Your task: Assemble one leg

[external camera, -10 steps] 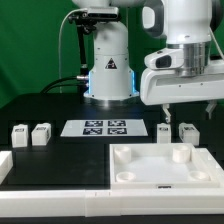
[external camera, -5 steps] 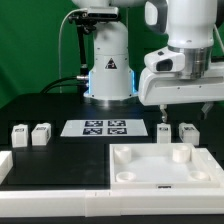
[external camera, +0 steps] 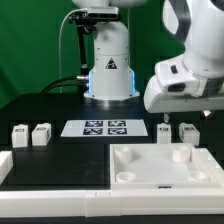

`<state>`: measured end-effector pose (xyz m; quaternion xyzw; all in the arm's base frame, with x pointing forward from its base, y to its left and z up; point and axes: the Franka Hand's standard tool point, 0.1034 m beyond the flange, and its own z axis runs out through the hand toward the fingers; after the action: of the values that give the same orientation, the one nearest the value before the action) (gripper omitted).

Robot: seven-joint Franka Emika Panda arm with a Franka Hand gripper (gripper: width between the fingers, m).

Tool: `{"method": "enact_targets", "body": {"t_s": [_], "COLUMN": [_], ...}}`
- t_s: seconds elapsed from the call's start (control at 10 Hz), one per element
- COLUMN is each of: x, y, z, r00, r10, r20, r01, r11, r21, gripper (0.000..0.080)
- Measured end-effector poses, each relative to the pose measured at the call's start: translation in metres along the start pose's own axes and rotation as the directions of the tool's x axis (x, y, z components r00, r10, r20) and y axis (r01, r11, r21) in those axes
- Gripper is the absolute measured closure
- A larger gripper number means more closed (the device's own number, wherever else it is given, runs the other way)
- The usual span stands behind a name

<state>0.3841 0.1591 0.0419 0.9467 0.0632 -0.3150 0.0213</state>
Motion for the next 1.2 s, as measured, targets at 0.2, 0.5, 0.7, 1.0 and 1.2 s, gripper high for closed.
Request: {"method": "enact_targets", "body": {"t_s": [0.2, 0.5, 0.7, 1.0, 1.2], "x": [0.005, 0.017, 0.018, 0.021, 0.021], "y": [-0.005, -0.012, -0.013, -0.01, -0.009], "z": [-0.004, -0.001, 0.004, 0.016, 0.023], "r00": [0.973, 0.97, 0.969, 0.972, 0.973], "r10": [-0.006, 0.001, 0.0, 0.005, 0.008], "r20": [0.229, 0.245, 0.248, 0.234, 0.23], "r01": [0.009, 0.003, 0.004, -0.001, -0.004], "r11": [1.0, 1.0, 1.0, 1.0, 1.0], "r21": [-0.011, -0.016, -0.017, -0.017, -0.016], "gripper": [0.0151, 0.0151, 0.0151, 0.0151, 0.0151]}}
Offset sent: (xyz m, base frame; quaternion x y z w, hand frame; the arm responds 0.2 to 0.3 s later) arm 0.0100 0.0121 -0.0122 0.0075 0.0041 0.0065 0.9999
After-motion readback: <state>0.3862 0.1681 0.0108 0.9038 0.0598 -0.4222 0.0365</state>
